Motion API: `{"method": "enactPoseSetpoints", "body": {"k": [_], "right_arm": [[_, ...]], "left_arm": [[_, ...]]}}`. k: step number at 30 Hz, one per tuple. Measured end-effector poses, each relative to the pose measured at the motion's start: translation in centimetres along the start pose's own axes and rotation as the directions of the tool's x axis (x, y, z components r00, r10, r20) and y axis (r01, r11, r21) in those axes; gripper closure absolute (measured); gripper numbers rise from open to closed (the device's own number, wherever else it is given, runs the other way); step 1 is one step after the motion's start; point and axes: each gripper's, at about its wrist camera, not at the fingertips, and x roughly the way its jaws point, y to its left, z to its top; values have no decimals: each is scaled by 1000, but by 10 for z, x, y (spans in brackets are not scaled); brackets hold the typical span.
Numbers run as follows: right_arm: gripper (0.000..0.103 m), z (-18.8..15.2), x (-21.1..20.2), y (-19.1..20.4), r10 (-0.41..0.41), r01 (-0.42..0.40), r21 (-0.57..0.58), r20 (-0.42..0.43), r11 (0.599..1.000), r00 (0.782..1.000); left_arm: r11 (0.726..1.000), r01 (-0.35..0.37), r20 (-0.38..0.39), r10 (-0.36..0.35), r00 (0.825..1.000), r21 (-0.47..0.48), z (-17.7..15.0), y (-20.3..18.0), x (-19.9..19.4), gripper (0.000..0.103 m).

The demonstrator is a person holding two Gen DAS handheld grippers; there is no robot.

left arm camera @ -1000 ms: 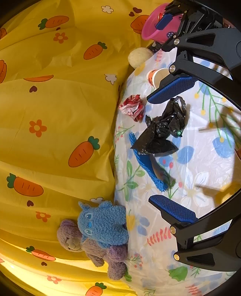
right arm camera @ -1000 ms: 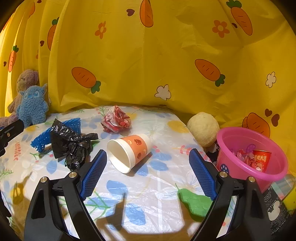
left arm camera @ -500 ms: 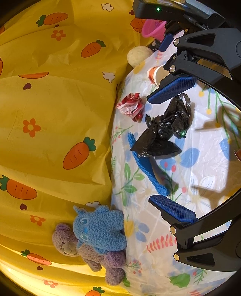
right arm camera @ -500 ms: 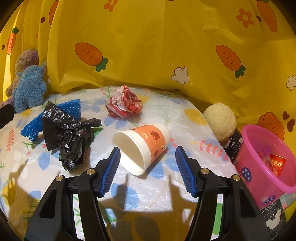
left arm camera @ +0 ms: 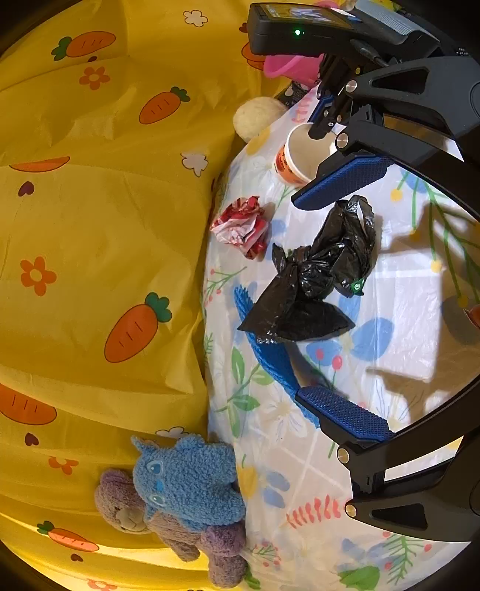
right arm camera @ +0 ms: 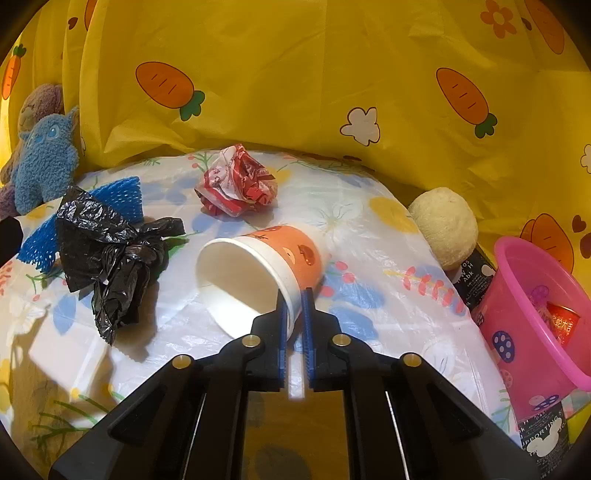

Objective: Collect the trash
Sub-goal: 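Grasp the orange-and-white paper cup with the right tool while the left tool reaches the black bag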

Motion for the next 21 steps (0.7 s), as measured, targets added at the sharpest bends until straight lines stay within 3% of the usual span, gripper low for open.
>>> {"method": "enactPoseSetpoints", "body": {"k": [11,18,21], "right_arm": [[99,-6,-26,-23,-2,-3,64,88,998,996],[99,-10,-45,-35,-1,-9,79,124,997,992],[99,-12,-50,-40,1,-12,83,131,996,991]], "left_arm": [[998,54,-86,-53,995,10,-2,-18,23,11],[997,52,-159,-43,986,49,-6,-36,52,20],[997,57,-195,-44,980,60,-9,-42,62,29]]}}
